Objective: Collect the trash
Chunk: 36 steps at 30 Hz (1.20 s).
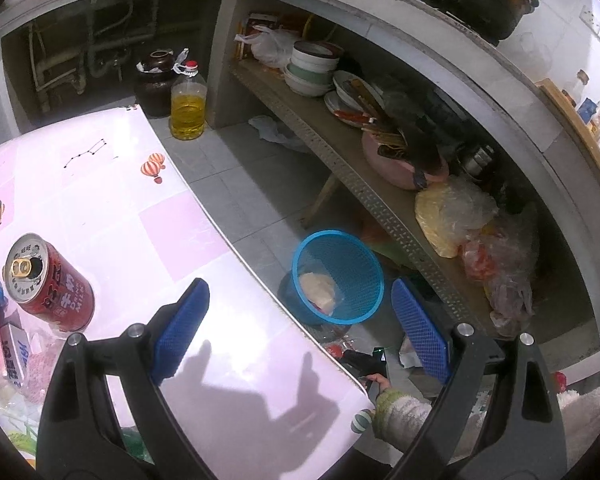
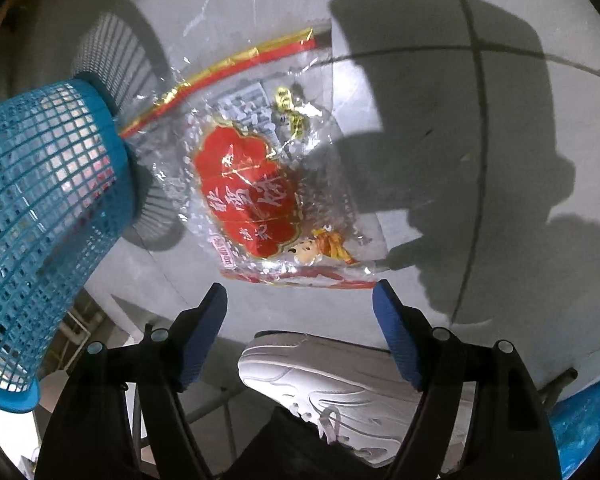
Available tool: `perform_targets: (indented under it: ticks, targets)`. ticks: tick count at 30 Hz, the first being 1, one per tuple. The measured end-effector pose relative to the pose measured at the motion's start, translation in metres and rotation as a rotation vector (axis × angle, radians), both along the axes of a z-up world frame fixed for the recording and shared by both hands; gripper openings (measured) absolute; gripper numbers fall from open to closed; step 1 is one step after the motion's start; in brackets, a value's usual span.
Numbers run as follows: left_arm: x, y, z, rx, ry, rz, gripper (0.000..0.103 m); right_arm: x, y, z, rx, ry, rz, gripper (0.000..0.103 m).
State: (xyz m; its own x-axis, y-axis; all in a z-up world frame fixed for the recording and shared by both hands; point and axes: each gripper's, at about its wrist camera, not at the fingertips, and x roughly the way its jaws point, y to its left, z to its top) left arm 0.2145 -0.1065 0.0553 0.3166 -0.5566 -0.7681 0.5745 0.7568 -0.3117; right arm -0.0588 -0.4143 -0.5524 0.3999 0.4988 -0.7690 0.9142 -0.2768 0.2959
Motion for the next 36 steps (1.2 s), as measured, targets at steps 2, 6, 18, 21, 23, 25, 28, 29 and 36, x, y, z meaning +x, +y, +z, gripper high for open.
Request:
perform_targets:
  ticks: [2, 6, 18, 21, 23, 25, 28, 29, 36]
  targets:
    - [0.002, 0.001, -0.001, 0.003, 0.000, 0.006, 0.088, 0.006, 0.002, -0.001, -0.003, 0.005, 0.013, 0.073]
    - [0.003, 0.003, -0.002, 0.013, -0.007, 0.010, 0.088, 0.006, 0.004, -0.001, -0.021, 0.056, 0.026, 0.072]
    - [0.006, -0.001, -0.007, 0.028, 0.003, 0.005, 0.088, 0.010, 0.003, -0.011, 0.001, 0.027, -0.017, 0.072]
    - [0.006, 0.000, -0.008, 0.032, 0.007, 0.015, 0.088, 0.019, 0.007, -0.016, 0.003, 0.028, 0.000, 0.063]
    - [0.006, 0.000, -0.009, 0.034, 0.008, 0.019, 0.088, 0.023, 0.009, -0.019, 0.012, 0.031, 0.006, 0.055]
    - [0.006, 0.000, -0.009, 0.036, 0.007, 0.022, 0.088, 0.019, 0.009, -0.023, 0.013, 0.037, 0.013, 0.050]
    - [0.006, 0.000, -0.008, 0.039, 0.004, 0.022, 0.088, 0.021, 0.012, -0.026, 0.011, 0.035, 0.024, 0.042]
    - [0.006, 0.000, -0.008, 0.039, 0.003, 0.024, 0.088, 0.022, 0.012, -0.026, 0.011, 0.040, 0.030, 0.038]
    - [0.005, 0.004, -0.007, 0.037, 0.001, 0.034, 0.088, 0.025, 0.003, -0.019, -0.004, 0.057, 0.059, 0.011]
